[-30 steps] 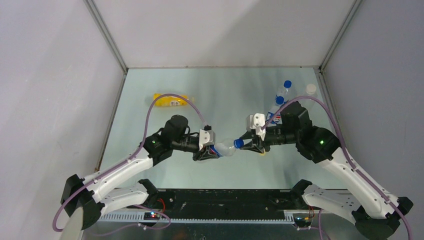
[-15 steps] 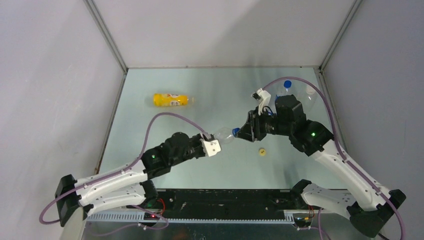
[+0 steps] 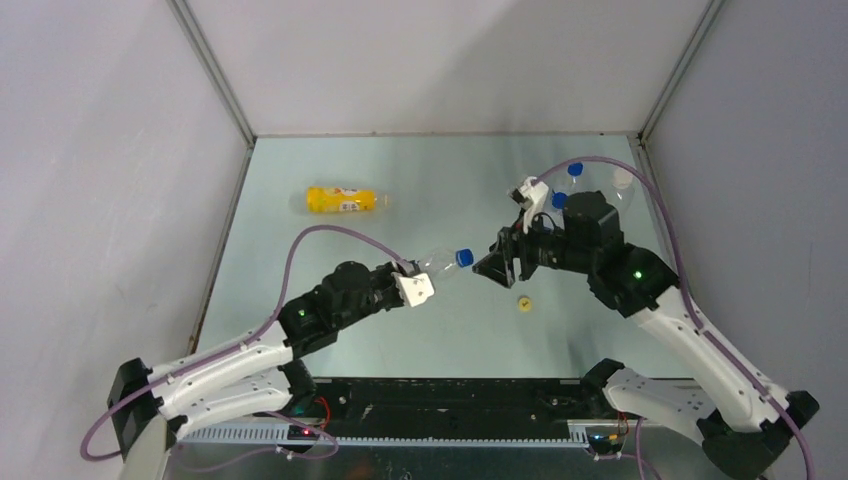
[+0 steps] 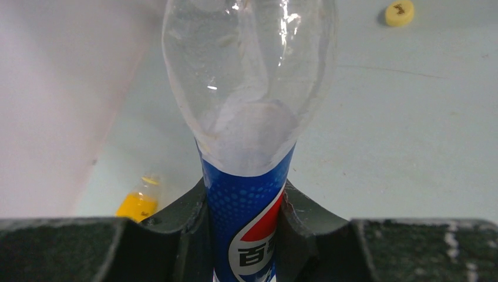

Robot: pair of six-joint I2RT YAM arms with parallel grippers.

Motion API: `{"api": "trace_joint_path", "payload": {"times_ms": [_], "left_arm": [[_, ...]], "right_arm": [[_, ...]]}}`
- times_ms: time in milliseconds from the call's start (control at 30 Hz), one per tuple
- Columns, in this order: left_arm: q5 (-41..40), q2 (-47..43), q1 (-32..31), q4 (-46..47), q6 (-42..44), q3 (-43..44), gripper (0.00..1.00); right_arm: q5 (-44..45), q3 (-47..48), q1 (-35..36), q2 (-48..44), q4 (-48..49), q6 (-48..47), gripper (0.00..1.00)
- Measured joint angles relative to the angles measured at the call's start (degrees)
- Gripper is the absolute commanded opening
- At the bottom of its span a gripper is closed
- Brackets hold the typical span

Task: Screw on the bottle caps

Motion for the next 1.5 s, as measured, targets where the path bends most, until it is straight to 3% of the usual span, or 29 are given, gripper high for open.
{"api": "trace_joint_path", "payload": {"times_ms": [167,300,533,1067,1300,1500], "left_arm": [[15.2,0.5,7.8,-7.5,-2.9,2.2,0.00],[25.8,1.8,10.1,-11.9,-3.8,5.8,0.00],[37.2,4.9,10.6,-18.1,-3.8,11.8,0.00],[43.1,8.5,10.7,-22.5,-3.3,14.4,0.01],[43.2,8.9,10.7,-22.8,-3.2,14.6,0.01],[42.9,9.0,10.7,-23.5,-2.8,14.6,0.01]], "right_arm": [[-4.0,-0.3,1.7,-6.7,-0.5,-20.0,0.69],[-9.3,-1.9,3.8,-11.8,-3.6,-40.6,0.70],[-15.0,-3.0,4.1,-13.2,-7.7,-59.8,0.64],[-21.1,-3.4,4.5,-10.6,-8.1,-68.8,0.53],[-22.1,-3.4,4.7,-9.0,-8.2,-69.5,0.38],[-22.1,-3.4,4.7,-8.1,-7.7,-67.1,0.15]]}}
